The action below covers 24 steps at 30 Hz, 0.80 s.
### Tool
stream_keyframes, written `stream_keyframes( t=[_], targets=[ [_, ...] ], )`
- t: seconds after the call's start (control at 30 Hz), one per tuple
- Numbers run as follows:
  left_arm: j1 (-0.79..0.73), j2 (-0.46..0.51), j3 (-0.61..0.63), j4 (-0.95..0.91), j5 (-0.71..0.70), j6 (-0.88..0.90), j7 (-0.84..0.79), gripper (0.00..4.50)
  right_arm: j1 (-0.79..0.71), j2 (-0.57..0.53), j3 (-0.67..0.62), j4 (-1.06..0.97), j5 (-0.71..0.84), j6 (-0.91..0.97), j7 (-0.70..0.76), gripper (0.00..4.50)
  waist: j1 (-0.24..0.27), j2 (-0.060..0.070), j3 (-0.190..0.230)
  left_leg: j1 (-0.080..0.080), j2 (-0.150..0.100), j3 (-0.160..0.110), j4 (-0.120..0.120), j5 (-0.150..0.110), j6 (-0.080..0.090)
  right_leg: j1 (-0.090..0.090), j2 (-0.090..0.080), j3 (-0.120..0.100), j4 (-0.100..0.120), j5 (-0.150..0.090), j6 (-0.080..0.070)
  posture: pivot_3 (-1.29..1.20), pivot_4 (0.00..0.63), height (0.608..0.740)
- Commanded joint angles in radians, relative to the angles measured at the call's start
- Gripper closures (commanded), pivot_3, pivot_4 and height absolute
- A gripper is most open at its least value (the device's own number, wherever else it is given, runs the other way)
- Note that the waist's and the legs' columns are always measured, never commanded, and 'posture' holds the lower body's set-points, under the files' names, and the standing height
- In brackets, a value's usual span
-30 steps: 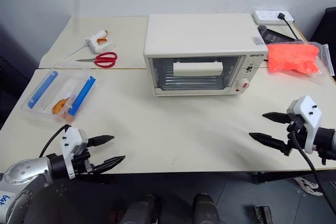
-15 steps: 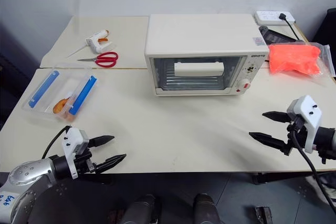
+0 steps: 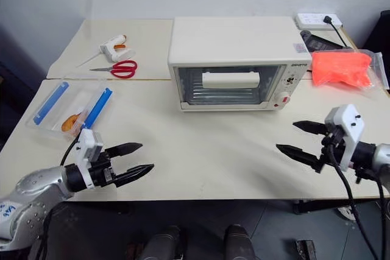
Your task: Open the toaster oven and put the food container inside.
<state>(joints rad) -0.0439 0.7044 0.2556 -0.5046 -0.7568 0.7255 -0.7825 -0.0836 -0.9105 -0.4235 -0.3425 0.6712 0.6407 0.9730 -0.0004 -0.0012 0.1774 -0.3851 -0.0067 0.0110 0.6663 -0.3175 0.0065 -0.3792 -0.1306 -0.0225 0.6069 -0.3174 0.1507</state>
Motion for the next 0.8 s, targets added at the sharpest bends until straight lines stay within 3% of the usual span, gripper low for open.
stream_keyframes(
  t=[0.03,0.37,0.6,0.8],
  targets=[
    [-0.109,0.066,0.001,-0.015,-0.089,0.053,-0.059,0.0,-0.102,0.032,0.052,-0.006,0.03,0.017,-0.044,0.06,-0.002,0.0,0.0,0.001,0.0,0.0,0.0,0.0,0.0,0.0,0.0,0.0,0.001,0.0,0.0,0.0,0.15,0.74],
    [-0.421,0.169,-0.033,0.095,-0.178,0.128,-0.178,0.0,-0.412,0.13,0.26,0.18,-0.075,-0.036,-0.076,0.06,-0.002,0.0,0.0,-0.001,0.0,0.0,0.0,0.0,0.0,-0.001,0.002,0.0,0.004,0.0,0.0,0.0,0.15,0.74],
    [-0.475,0.166,-0.062,0.11,-0.154,0.12,-0.178,0.0,-0.518,0.188,0.31,0.252,-0.116,-0.075,-0.064,0.06,-0.003,0.0,0.0,-0.004,-0.001,0.001,0.0,0.0,0.0,-0.005,0.002,0.0,0.005,0.0,0.0,0.0,0.15,0.74],
    [-0.496,0.143,-0.071,0.118,-0.132,0.106,-0.149,0.0,-0.516,0.181,0.308,0.198,-0.07,-0.05,-0.014,0.06,-0.002,-0.001,0.001,-0.004,0.0,0.002,0.0,0.0,0.0,-0.005,0.003,0.0,0.005,0.0,0.0,0.0,0.15,0.74]
  ],
)
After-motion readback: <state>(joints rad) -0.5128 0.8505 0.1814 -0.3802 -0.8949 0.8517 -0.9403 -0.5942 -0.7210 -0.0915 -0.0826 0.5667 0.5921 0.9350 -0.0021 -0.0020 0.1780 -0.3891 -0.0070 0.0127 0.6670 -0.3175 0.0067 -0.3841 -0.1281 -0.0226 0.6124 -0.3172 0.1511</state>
